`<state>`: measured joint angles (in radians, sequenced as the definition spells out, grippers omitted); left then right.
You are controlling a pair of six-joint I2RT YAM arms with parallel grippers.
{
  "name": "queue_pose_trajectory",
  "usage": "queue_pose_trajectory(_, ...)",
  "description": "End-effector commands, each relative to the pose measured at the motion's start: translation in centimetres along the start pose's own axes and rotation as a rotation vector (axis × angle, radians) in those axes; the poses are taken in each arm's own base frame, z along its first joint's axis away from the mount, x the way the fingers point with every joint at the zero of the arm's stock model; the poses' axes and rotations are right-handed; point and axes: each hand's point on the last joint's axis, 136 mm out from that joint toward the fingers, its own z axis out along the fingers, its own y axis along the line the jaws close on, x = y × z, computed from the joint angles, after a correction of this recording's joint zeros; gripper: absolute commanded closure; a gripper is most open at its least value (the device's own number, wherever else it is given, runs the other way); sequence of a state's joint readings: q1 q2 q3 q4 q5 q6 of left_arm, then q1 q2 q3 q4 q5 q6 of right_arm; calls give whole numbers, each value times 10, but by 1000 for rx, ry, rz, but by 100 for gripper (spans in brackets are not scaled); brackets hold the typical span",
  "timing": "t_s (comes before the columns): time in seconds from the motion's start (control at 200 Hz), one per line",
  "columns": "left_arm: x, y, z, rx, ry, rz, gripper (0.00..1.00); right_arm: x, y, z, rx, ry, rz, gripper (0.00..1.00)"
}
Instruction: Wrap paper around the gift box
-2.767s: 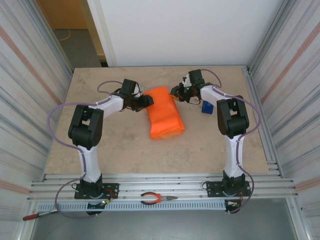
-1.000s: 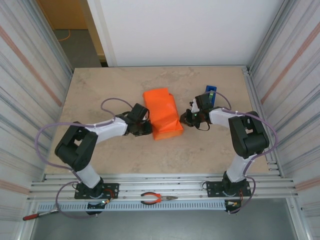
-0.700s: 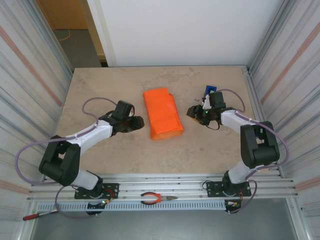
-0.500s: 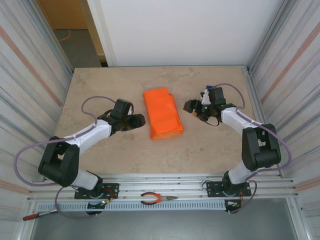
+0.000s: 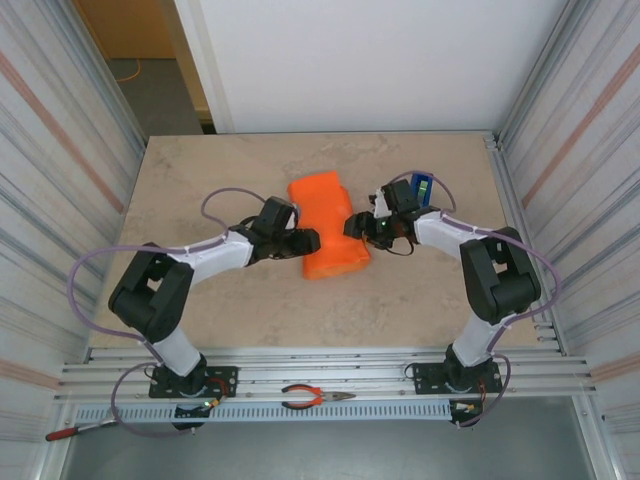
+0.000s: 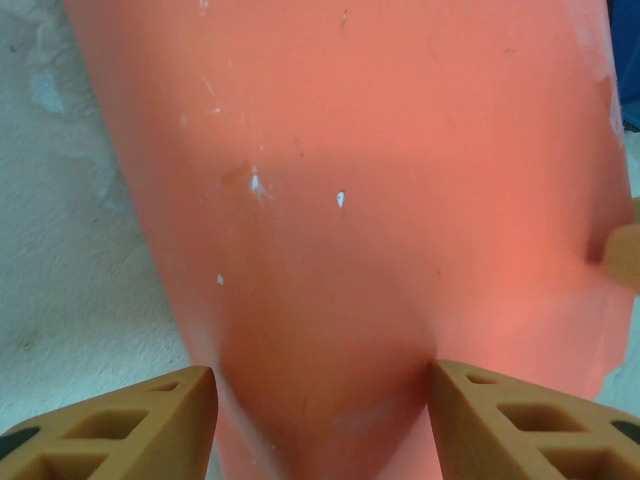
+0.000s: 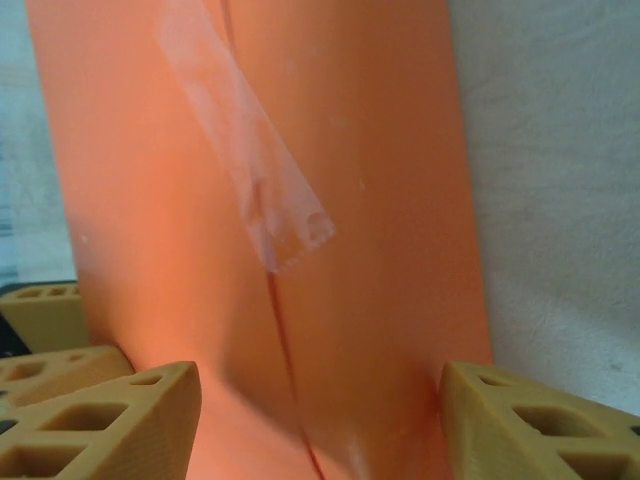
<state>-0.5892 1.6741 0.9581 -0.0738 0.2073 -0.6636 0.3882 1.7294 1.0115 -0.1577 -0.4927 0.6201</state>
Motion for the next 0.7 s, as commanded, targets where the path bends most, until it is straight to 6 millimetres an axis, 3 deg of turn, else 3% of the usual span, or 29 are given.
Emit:
queue_pose_trajectory(0.0, -7, 4, 3, -24, -7, 0, 42, 6, 2, 2, 8, 0, -3, 38)
queue_pose_trajectory(0.236, -22, 15, -15, -24, -27, 6, 41, 7, 12, -10, -1, -28, -10, 34)
queue_pose_trajectory(0.386, -13, 19, -32, -33, -33, 18, 38, 4, 9, -24, 21, -69, -8, 23)
queue_pose_trajectory(0.556, 1, 18, -42, -15, -64, -13, 36, 3, 11, -33, 4, -78, -1, 22)
queue_pose_trajectory(0.696, 9, 16, -36, -13, -73, -28, 40, 12, 13, -28, -14, -56, 4, 22)
